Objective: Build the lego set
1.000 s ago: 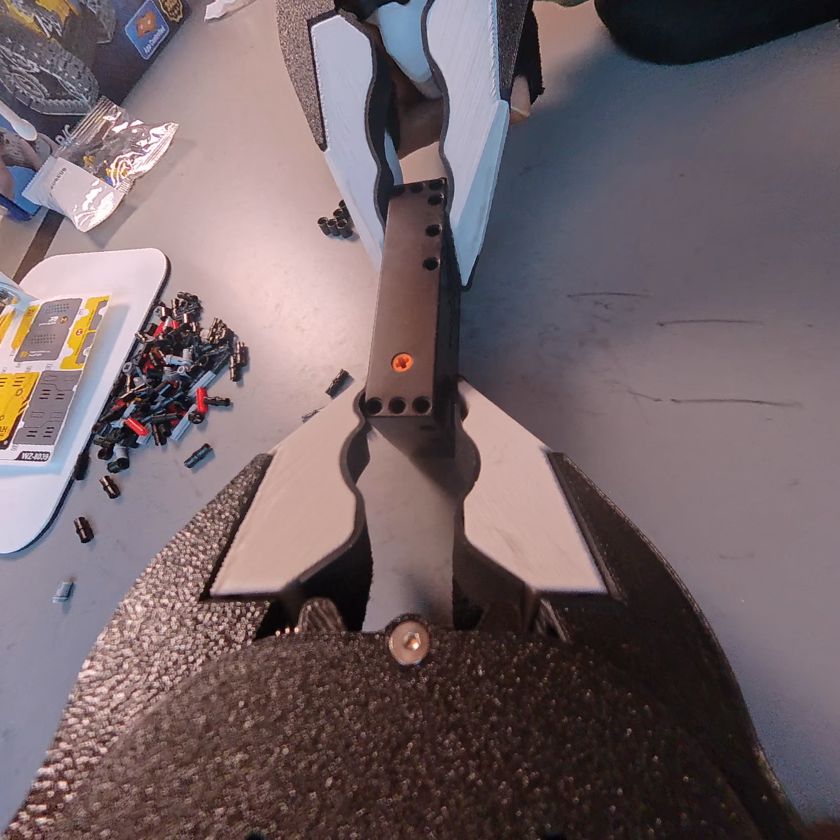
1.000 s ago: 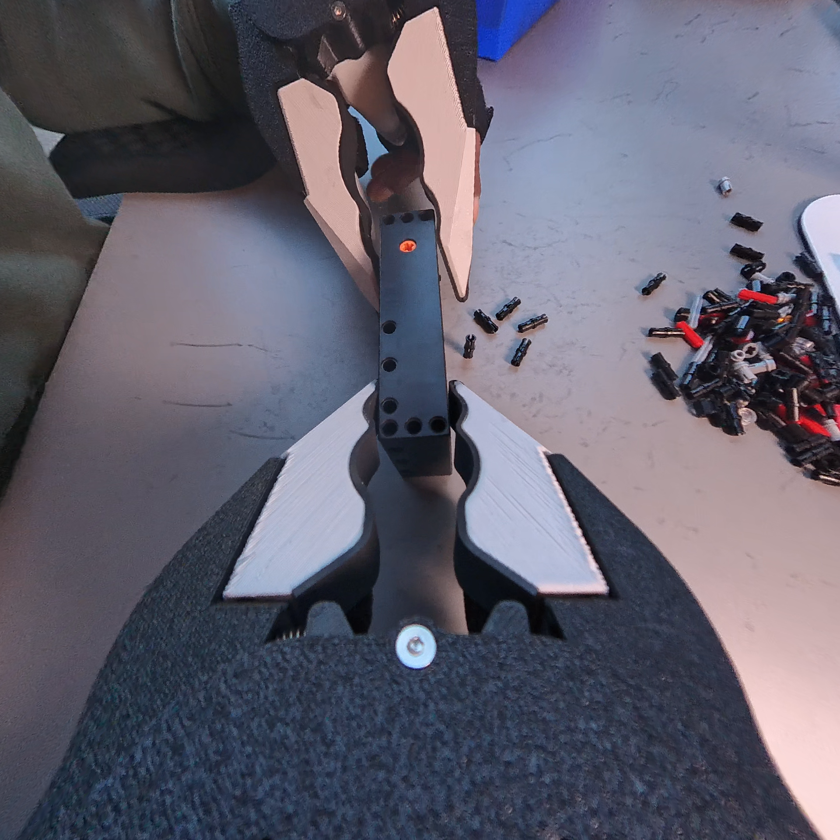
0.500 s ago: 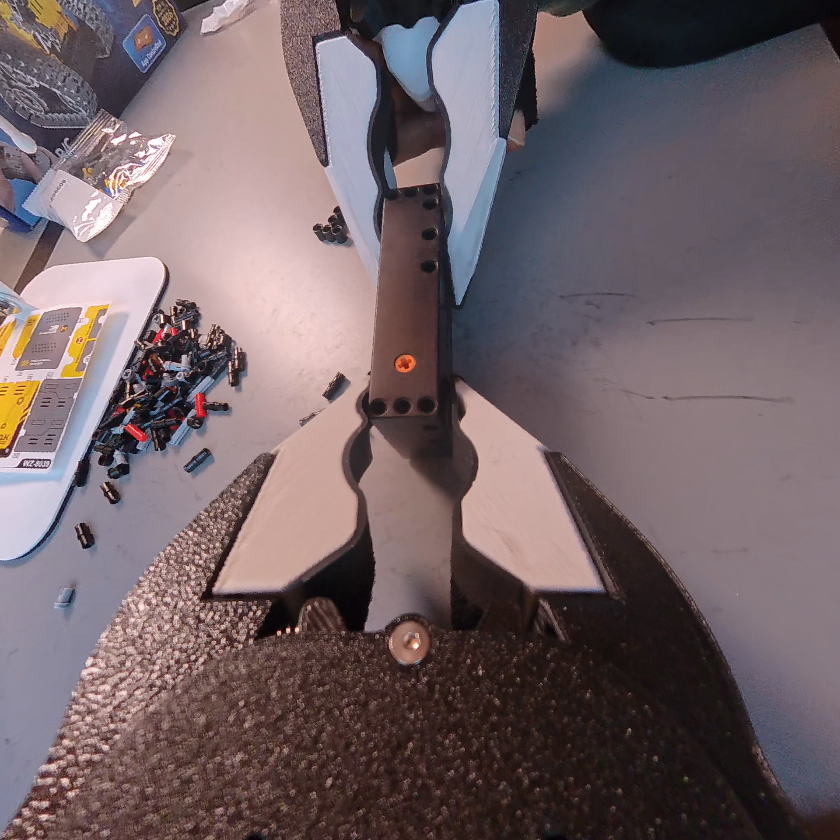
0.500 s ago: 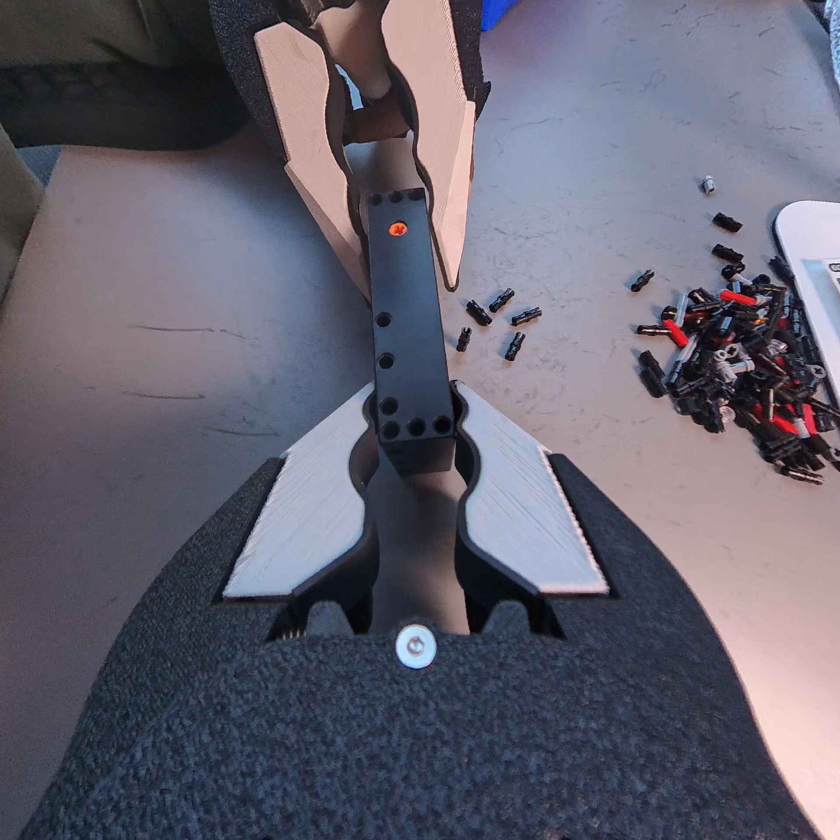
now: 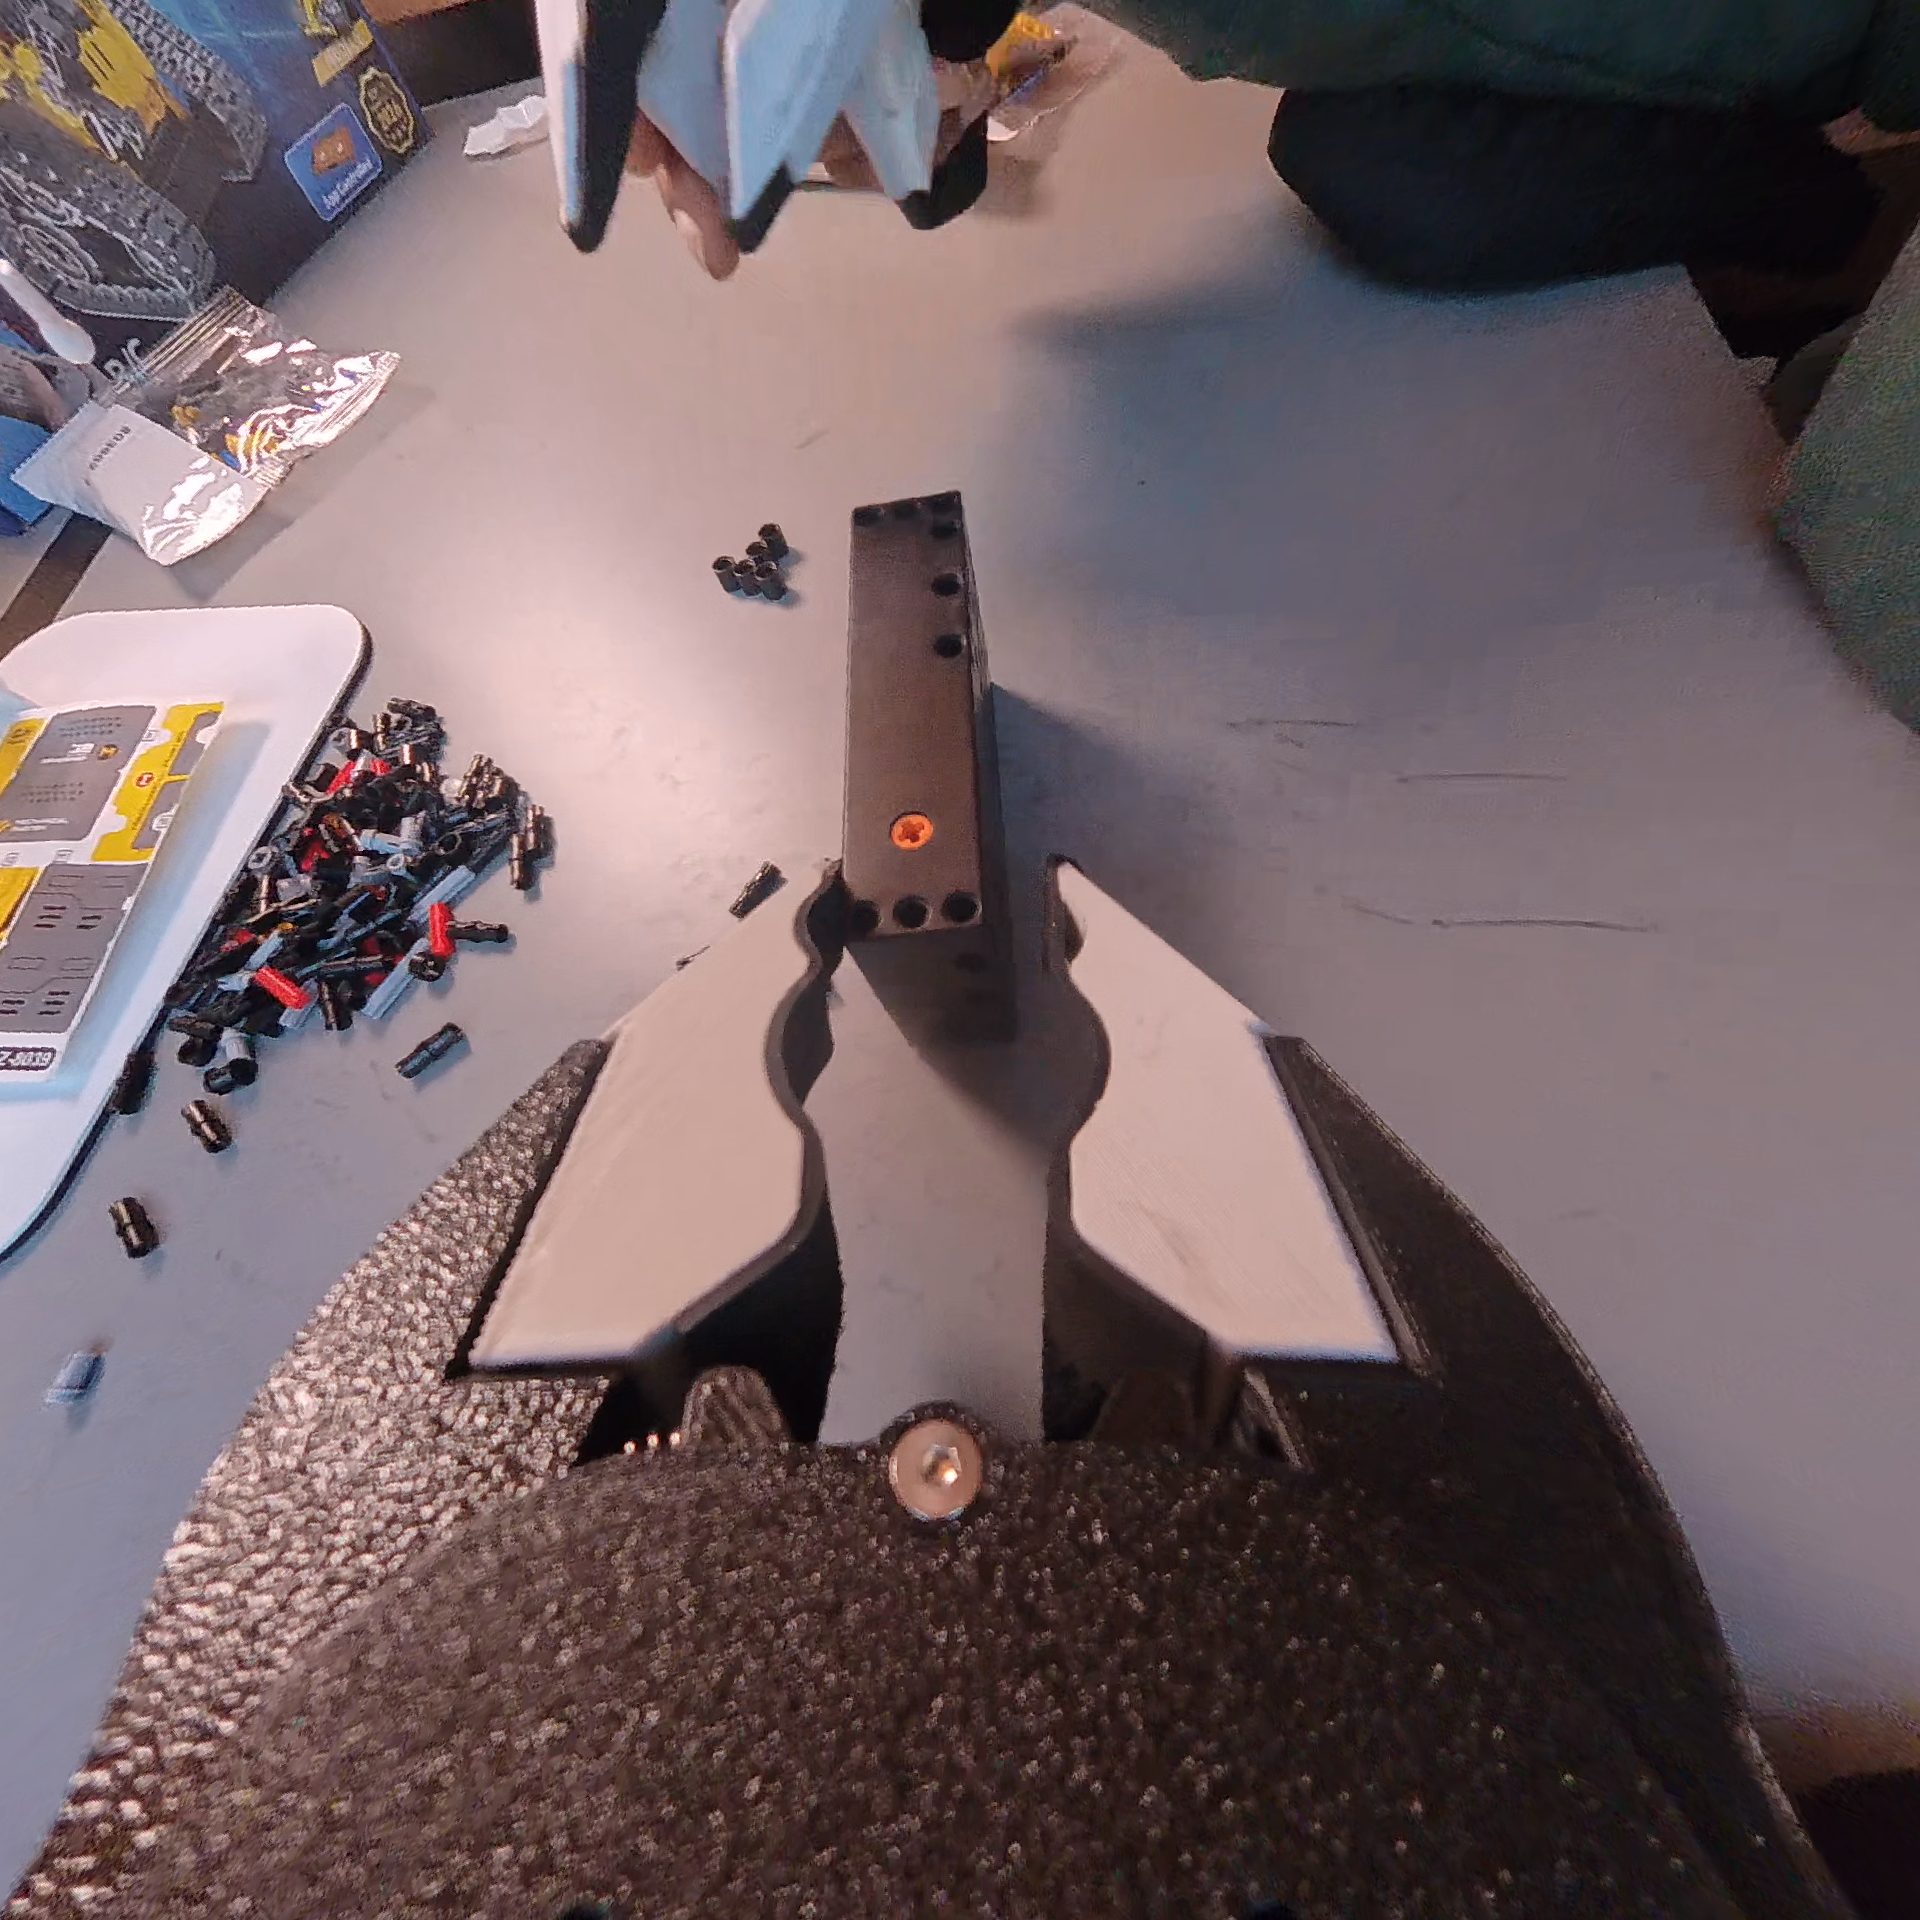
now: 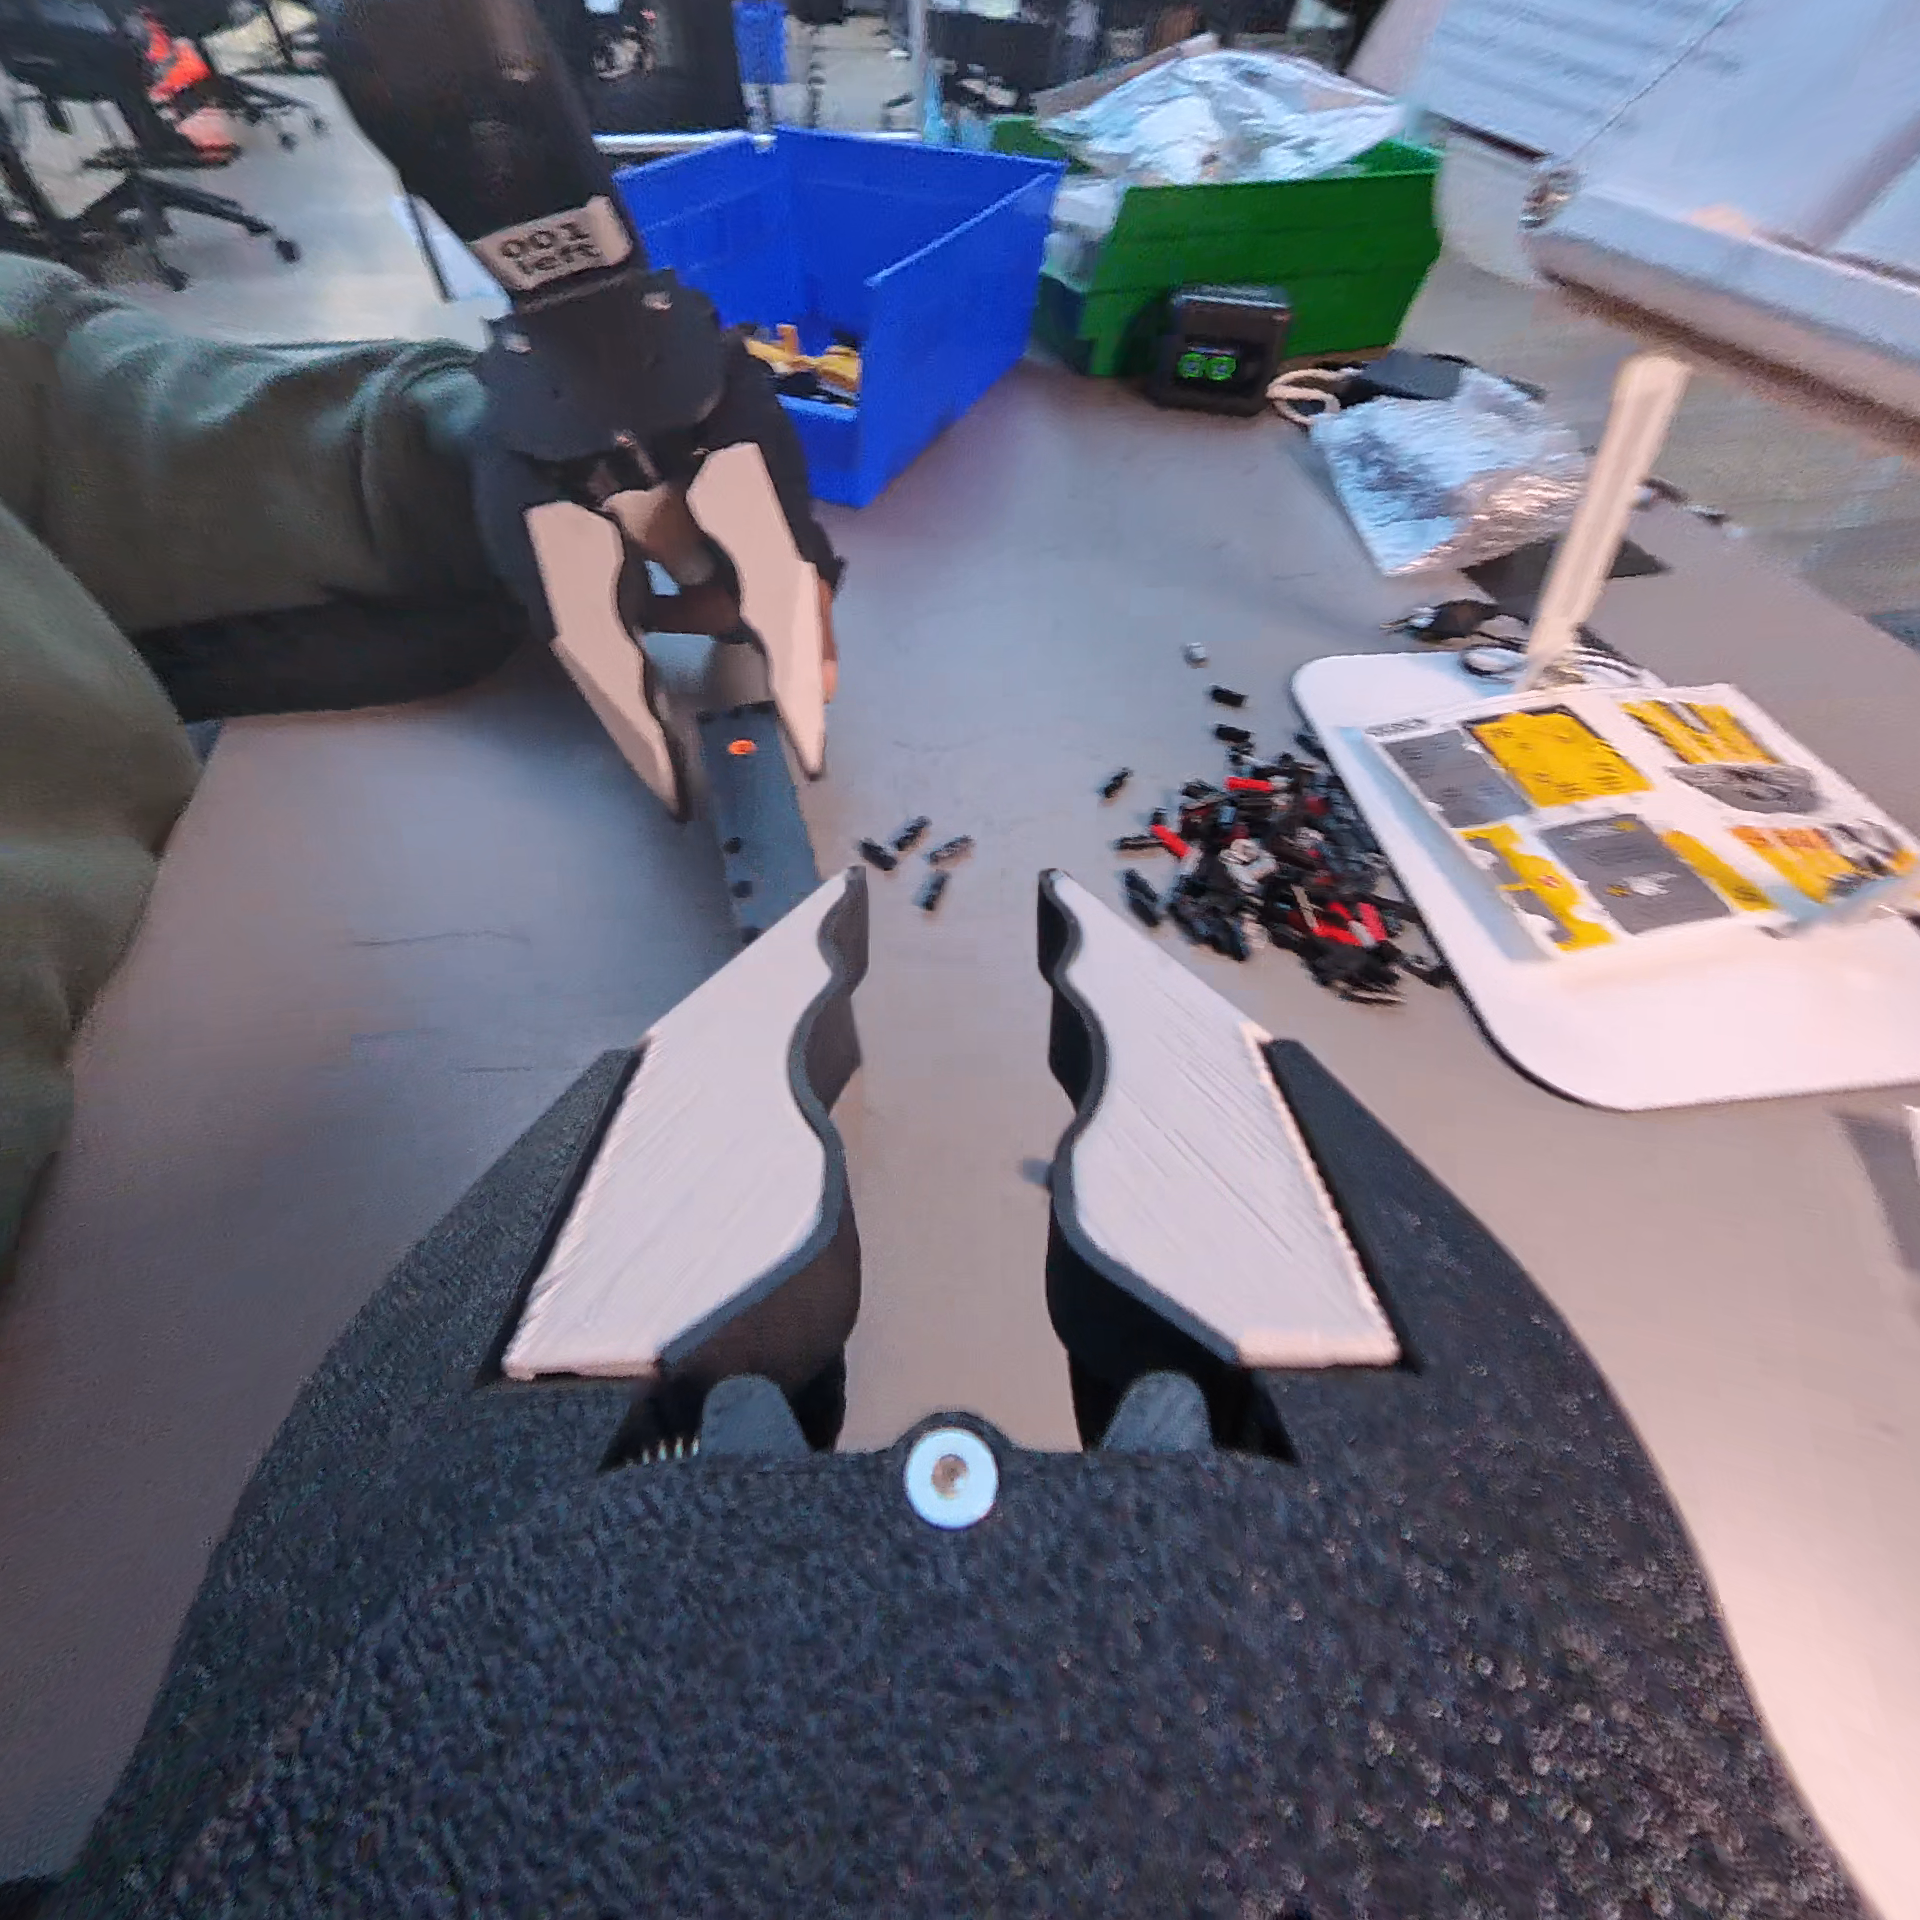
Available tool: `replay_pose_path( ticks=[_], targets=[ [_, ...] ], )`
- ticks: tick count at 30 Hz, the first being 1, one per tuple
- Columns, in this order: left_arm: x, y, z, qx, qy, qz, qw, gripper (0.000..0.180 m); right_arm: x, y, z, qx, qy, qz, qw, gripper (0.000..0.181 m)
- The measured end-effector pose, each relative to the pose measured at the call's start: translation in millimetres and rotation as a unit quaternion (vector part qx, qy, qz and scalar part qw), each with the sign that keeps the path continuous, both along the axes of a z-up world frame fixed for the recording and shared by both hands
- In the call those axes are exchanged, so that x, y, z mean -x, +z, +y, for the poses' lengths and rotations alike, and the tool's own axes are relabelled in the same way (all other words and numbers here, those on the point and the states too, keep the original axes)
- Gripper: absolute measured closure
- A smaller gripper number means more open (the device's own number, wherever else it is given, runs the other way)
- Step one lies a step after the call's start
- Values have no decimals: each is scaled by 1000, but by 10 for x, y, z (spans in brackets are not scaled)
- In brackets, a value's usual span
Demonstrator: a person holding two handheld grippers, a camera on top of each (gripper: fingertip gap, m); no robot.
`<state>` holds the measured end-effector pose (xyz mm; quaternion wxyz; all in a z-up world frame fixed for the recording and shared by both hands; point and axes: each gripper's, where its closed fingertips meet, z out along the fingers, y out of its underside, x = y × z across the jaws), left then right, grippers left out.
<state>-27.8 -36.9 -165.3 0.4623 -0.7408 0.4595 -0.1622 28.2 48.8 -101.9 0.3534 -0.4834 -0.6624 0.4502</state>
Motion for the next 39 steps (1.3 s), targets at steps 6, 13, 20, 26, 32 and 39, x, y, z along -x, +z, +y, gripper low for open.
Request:
replay_pose_path(
  ticks=[6,13,20,26,32,39],
  targets=[
    [30,-37,-14,11,-2,4,1000,151,-224,-546,512,-67,-83,-124,987,154],
    [35,-22,-63,16,-13,-2,1000,142,-50,-702,222,-62,-28,-135,988,155],
    [374,313,19,22,41,-124,991,155,3,-590,226,-64,-38,-110,991,158],
    [472,-122,308,44,61,18,997,157,44,-524,227,-62,-45,-90,993,160],
    [415,-302,420,75,5,77,994,161,26,-563,227,-60,-45,-94,993,160],
    [359,-368,373,93,-31,105,990,176,27,-639,217,-58,-41,-104,992,161]
  ],
)
